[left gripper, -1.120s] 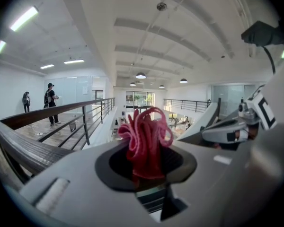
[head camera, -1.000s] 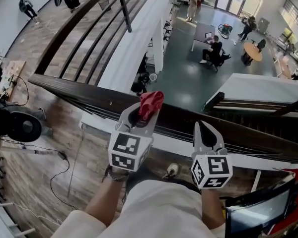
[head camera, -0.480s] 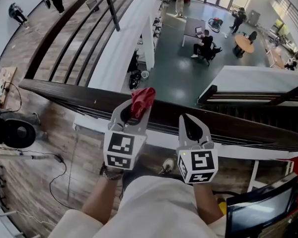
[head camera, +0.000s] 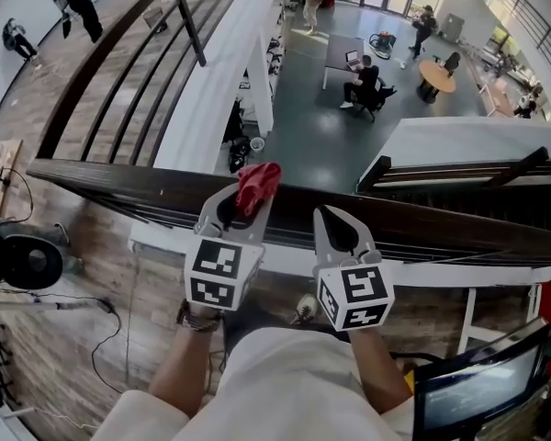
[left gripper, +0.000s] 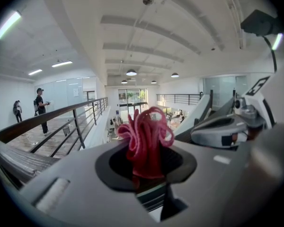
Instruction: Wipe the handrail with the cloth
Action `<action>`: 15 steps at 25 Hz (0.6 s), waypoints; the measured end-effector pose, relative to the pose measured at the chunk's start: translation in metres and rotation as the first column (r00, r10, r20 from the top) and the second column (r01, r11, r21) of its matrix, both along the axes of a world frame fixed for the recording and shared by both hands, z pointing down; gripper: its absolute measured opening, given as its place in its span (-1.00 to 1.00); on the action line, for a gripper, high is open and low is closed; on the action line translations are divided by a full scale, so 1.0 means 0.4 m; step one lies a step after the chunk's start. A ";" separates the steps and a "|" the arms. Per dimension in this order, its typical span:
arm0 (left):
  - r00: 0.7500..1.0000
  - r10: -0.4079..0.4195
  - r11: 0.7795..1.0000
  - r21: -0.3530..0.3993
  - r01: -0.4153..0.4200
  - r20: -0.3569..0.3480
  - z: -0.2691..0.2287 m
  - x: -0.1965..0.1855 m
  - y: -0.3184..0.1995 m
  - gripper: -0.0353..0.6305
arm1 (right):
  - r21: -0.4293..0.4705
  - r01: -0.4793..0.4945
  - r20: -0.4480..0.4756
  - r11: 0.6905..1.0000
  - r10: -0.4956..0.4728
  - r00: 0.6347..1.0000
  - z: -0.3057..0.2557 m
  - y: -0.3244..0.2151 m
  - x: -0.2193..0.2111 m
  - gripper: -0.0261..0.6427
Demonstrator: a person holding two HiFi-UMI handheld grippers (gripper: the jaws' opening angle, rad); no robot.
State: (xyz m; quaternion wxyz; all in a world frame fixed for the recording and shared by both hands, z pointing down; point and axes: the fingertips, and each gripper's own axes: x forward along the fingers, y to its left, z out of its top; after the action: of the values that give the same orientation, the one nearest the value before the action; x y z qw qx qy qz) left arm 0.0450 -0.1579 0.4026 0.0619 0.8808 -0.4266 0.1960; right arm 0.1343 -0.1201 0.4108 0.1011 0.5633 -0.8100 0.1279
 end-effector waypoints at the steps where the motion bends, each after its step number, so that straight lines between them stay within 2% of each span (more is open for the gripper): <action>1: 1.000 0.003 1.000 -0.001 -0.003 0.000 0.001 0.003 0.001 -0.52 | 0.008 -0.002 -0.011 1.000 0.002 1.000 0.001 0.000 0.000 -0.92; 10: 0.999 0.034 0.999 -0.003 -0.034 -0.013 -0.001 0.033 0.001 -0.52 | 0.038 -0.005 -0.030 0.999 0.006 1.000 0.002 -0.005 -0.016 -0.91; 15: 0.998 0.063 0.998 0.000 -0.063 0.031 0.003 0.063 0.014 -0.52 | 0.040 -0.001 -0.029 0.999 0.002 1.000 -0.002 0.001 -0.011 -0.91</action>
State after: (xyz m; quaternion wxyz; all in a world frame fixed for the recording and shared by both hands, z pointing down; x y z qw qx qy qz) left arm 0.0702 -0.1521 0.4039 0.0485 0.8905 -0.3999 0.2114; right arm 0.1298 -0.1196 0.4101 0.1017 0.5675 -0.8105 0.1036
